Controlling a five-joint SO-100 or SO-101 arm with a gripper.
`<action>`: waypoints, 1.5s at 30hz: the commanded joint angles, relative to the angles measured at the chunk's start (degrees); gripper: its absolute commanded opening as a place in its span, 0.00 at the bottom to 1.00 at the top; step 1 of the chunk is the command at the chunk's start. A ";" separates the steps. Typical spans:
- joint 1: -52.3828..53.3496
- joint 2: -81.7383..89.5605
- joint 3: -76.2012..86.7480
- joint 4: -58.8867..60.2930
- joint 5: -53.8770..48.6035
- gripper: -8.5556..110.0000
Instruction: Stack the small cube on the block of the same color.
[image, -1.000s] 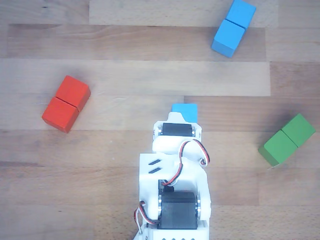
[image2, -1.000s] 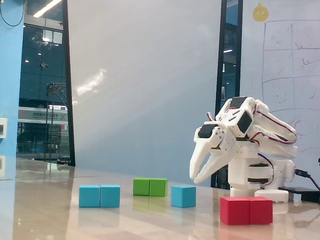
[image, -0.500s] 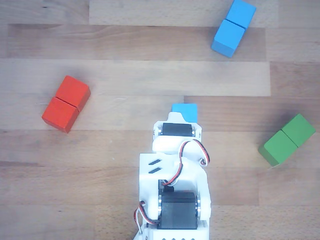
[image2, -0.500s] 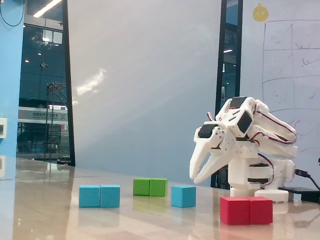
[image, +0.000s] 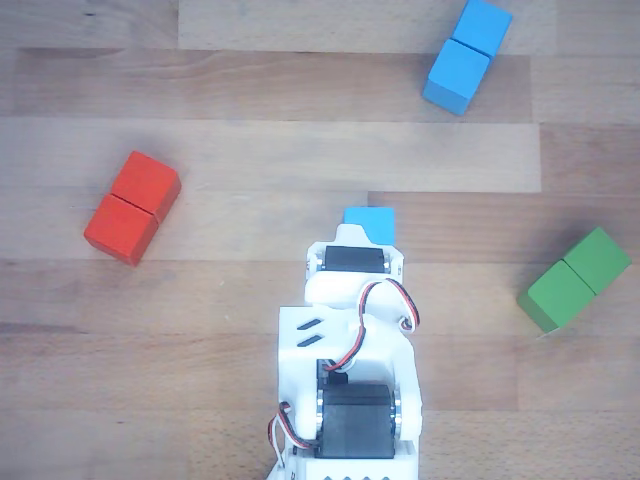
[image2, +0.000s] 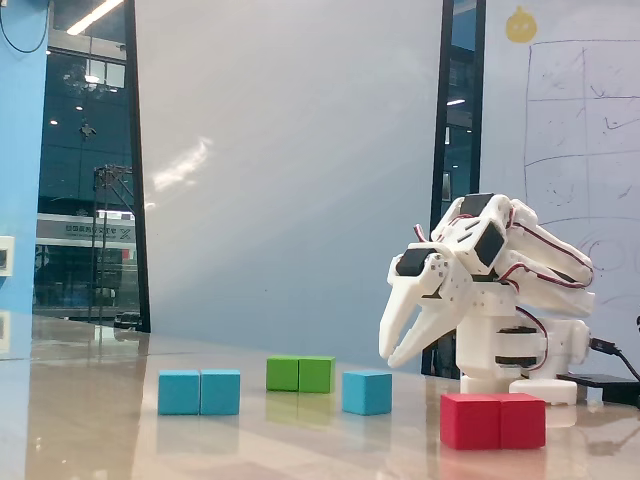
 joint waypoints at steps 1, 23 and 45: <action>0.70 1.85 -0.62 0.35 0.44 0.09; 0.09 -4.39 -8.79 0.00 0.44 0.10; 0.70 -75.85 -63.37 8.35 0.44 0.10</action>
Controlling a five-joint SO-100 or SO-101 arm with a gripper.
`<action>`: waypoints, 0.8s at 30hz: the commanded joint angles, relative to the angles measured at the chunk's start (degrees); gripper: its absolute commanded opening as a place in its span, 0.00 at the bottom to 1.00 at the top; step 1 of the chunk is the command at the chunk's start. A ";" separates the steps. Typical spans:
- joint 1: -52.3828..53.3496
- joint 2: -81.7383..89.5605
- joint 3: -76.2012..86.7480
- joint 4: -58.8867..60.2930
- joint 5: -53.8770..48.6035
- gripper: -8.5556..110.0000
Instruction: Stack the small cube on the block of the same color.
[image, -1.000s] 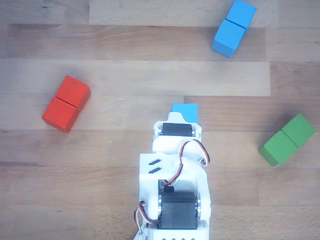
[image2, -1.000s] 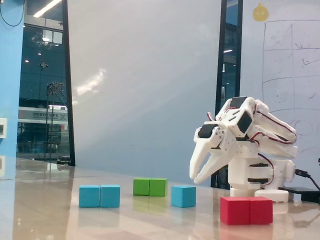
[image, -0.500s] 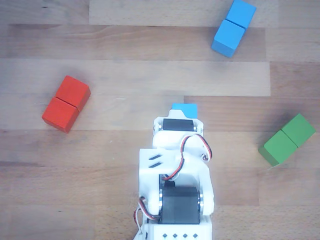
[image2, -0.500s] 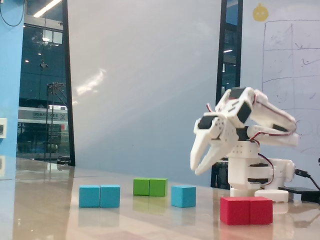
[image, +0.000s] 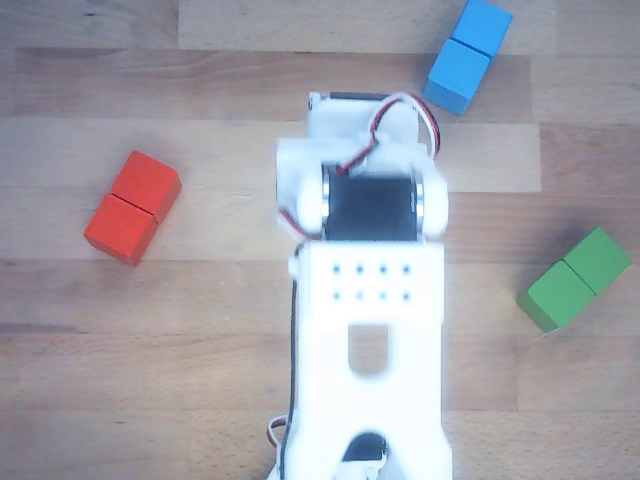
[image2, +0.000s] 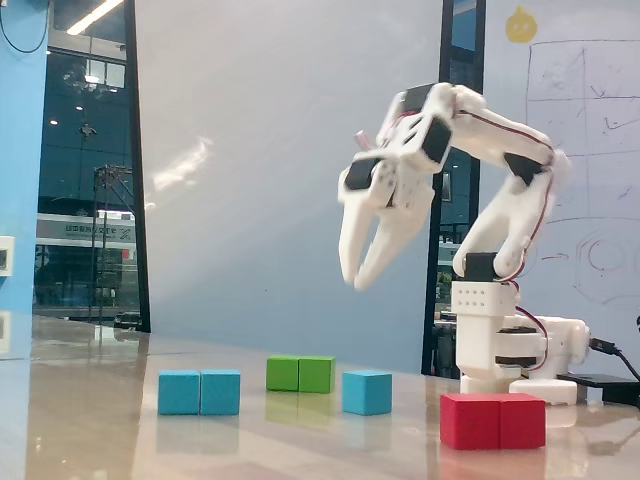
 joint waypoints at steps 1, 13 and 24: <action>0.70 -5.63 -6.42 4.57 0.44 0.10; 4.75 -3.69 8.96 -4.83 0.35 0.10; 5.10 1.32 16.44 -7.21 -3.52 0.12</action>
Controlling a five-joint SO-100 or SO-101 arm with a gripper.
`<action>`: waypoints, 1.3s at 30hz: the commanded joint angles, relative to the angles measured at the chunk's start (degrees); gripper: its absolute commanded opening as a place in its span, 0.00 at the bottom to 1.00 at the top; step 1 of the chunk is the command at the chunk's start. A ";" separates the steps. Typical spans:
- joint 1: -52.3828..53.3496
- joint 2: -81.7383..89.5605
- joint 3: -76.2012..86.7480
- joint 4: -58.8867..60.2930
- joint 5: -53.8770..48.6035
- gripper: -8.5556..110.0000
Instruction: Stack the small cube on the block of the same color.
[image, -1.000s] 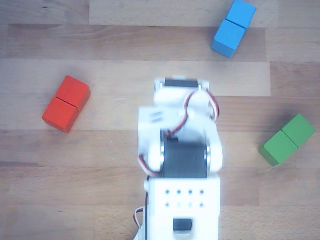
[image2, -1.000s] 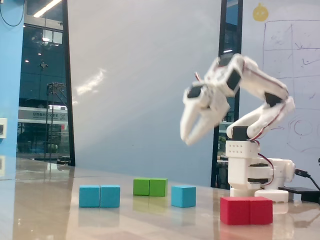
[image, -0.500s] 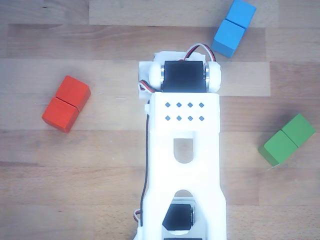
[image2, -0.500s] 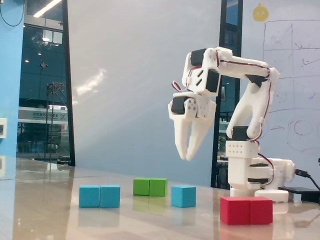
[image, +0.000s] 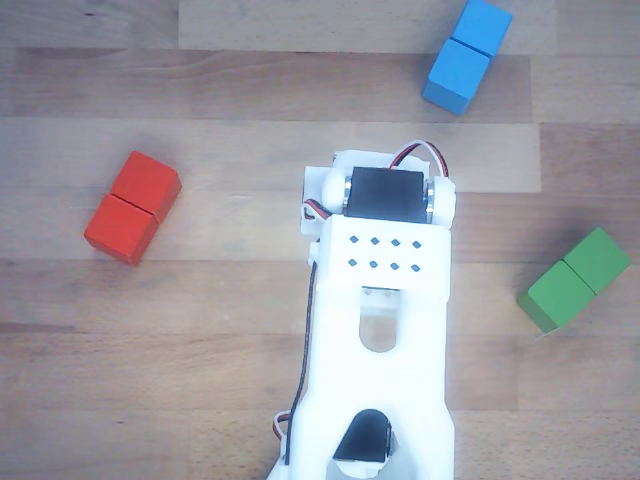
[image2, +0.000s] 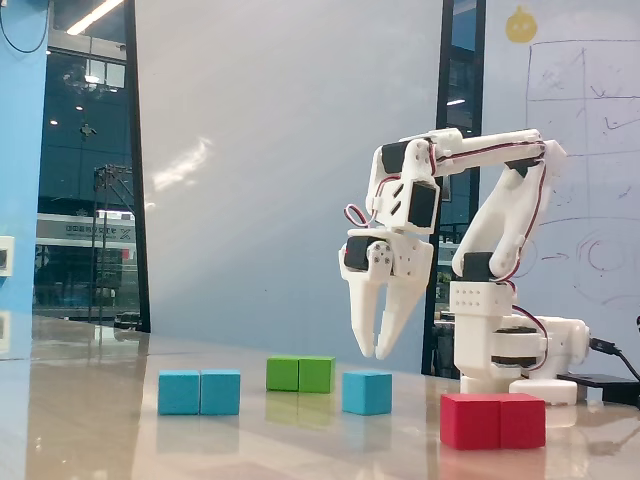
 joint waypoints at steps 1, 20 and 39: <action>0.35 2.90 -0.26 -0.70 -3.96 0.13; 0.44 -0.35 -0.35 1.58 -8.61 0.32; 1.05 -11.87 -3.16 0.53 -7.91 0.32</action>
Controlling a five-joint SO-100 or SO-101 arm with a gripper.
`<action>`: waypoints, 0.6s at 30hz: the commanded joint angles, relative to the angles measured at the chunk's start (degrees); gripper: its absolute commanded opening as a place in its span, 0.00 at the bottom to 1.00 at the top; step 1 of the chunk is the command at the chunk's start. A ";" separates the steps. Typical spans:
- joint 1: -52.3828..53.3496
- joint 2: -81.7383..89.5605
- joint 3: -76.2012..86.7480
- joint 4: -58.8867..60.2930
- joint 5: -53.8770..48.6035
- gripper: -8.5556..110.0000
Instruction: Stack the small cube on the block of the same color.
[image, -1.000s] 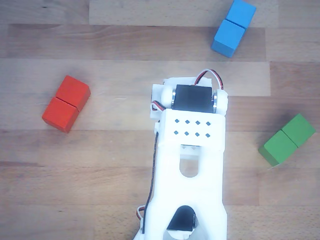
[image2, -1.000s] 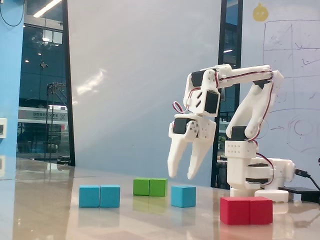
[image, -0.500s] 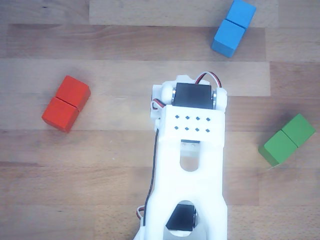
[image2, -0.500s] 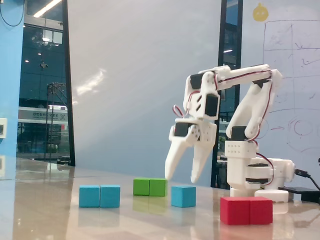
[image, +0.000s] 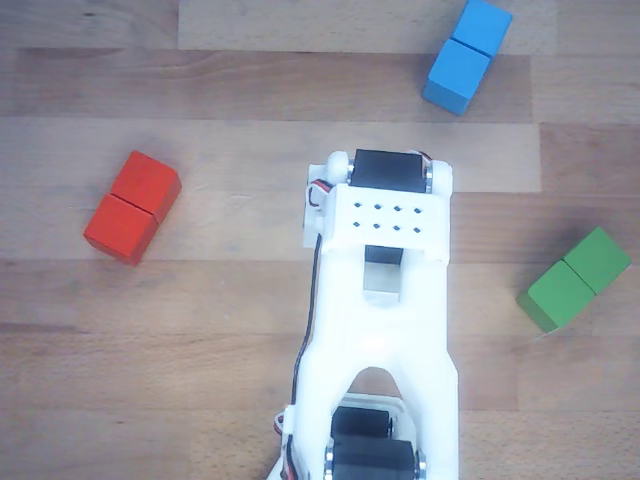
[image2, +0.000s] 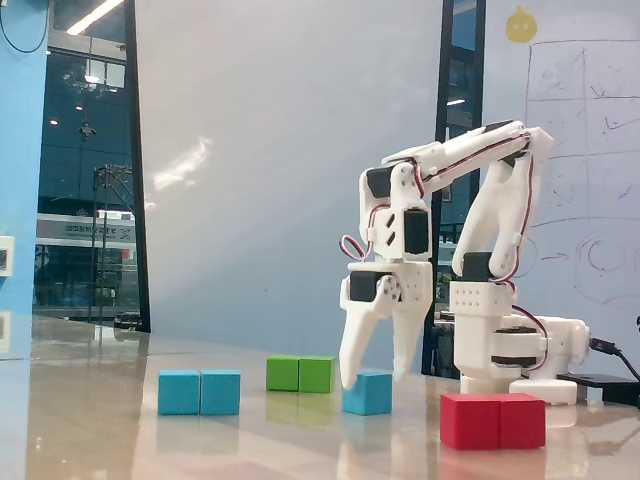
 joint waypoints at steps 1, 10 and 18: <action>0.53 -0.35 -4.04 -0.53 0.53 0.32; 0.53 -3.16 -4.04 -5.62 -0.09 0.32; 0.53 -3.52 -4.04 -6.24 0.09 0.28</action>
